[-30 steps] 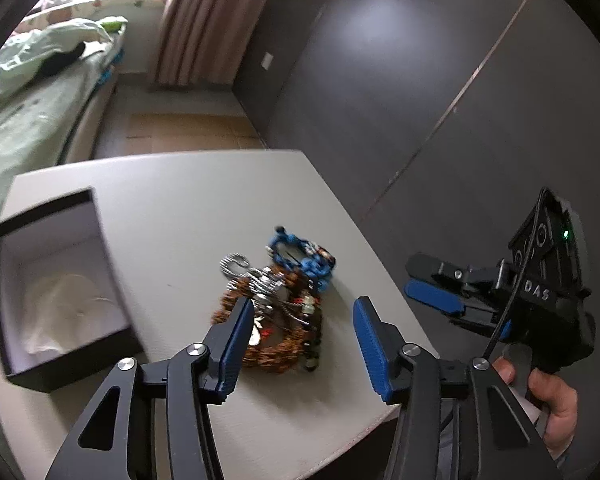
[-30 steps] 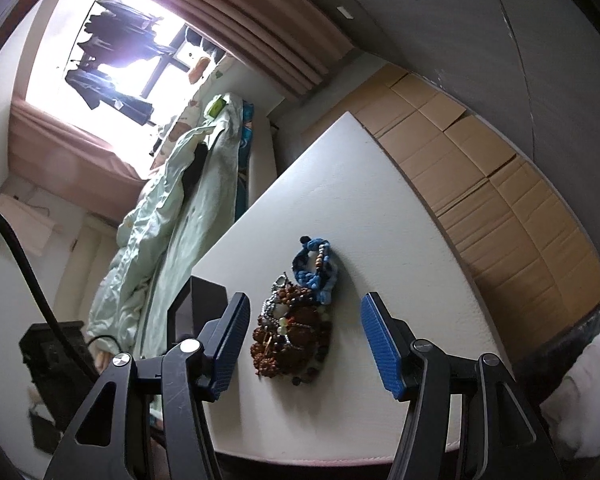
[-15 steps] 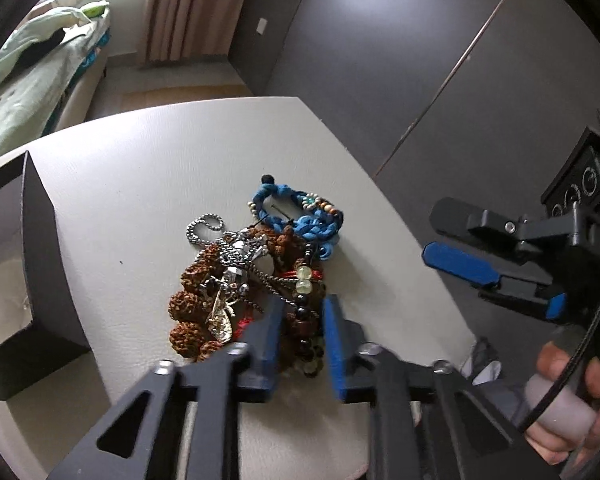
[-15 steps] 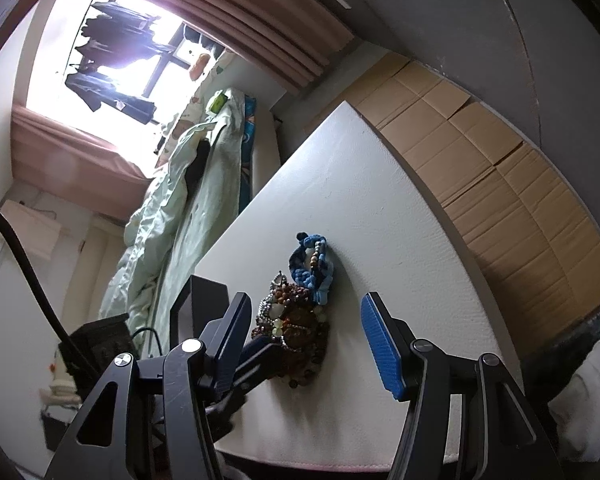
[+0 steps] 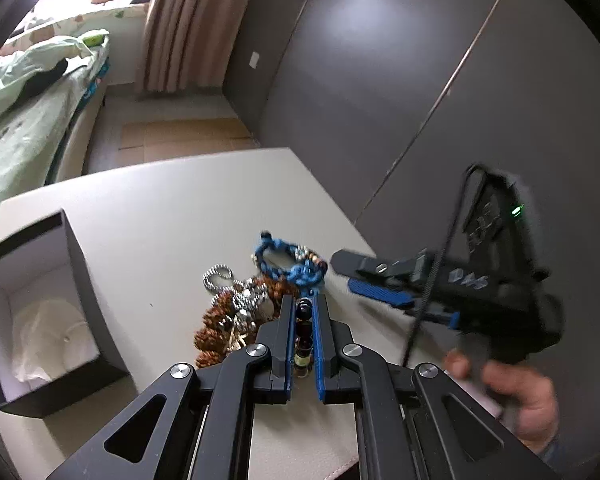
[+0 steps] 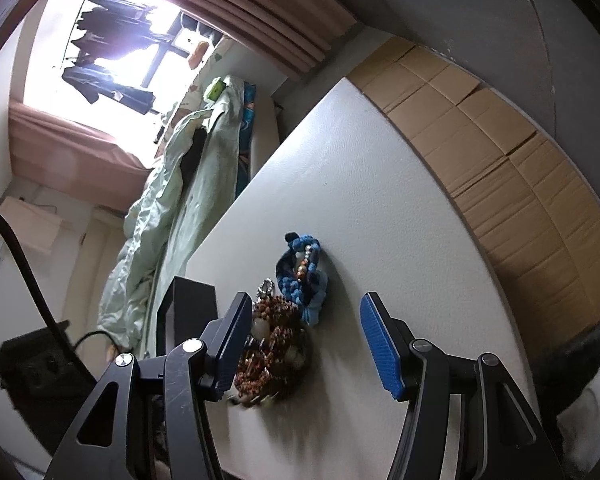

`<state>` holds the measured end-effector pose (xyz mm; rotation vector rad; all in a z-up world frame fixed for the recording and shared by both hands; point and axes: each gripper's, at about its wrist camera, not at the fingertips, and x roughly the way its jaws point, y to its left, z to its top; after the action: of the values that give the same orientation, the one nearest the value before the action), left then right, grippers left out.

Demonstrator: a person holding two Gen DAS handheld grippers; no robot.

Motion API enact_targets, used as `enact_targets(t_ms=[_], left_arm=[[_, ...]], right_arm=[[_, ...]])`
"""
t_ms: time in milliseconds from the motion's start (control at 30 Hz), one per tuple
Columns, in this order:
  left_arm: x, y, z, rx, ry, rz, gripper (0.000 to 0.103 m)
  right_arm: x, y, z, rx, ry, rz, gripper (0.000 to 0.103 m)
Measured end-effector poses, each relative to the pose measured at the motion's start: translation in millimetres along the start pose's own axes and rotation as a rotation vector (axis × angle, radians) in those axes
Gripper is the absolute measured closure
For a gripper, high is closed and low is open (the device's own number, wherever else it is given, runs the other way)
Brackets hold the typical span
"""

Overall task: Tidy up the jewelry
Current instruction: 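Grasp the blue knotted bracelet with the left gripper, then lift the blue bracelet into the black box and open the left gripper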

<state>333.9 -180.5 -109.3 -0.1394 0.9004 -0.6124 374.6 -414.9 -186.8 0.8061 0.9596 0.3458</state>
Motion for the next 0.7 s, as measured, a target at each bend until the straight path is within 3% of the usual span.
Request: enact_targets(t_ms=[400,467,567,700], left_arm=[[-29.3,26.3,22.3,-0.044,-0.085,0.03,0.095],[-34.4,31.1,25.7,-0.05,-0.101,0.04,0.095],[-46.0,39.4,30.5,-0.067,-0.128,0.046,0.095],[-59.5,50.4,33.4,-0.085,-0.161,0.063,0.095]], right_arm=[[24.3,5.0,9.7,-0.031,0.001,-0.055,0.054],[27.2,7.6,9.6,-0.036,0.002,-0.074,0.06],[37.0,7.5,8.9,-0.015,0.063,-0.073,0.087],[20.0,25.2,5.5,-0.049,-0.002,-0.068,0.087]])
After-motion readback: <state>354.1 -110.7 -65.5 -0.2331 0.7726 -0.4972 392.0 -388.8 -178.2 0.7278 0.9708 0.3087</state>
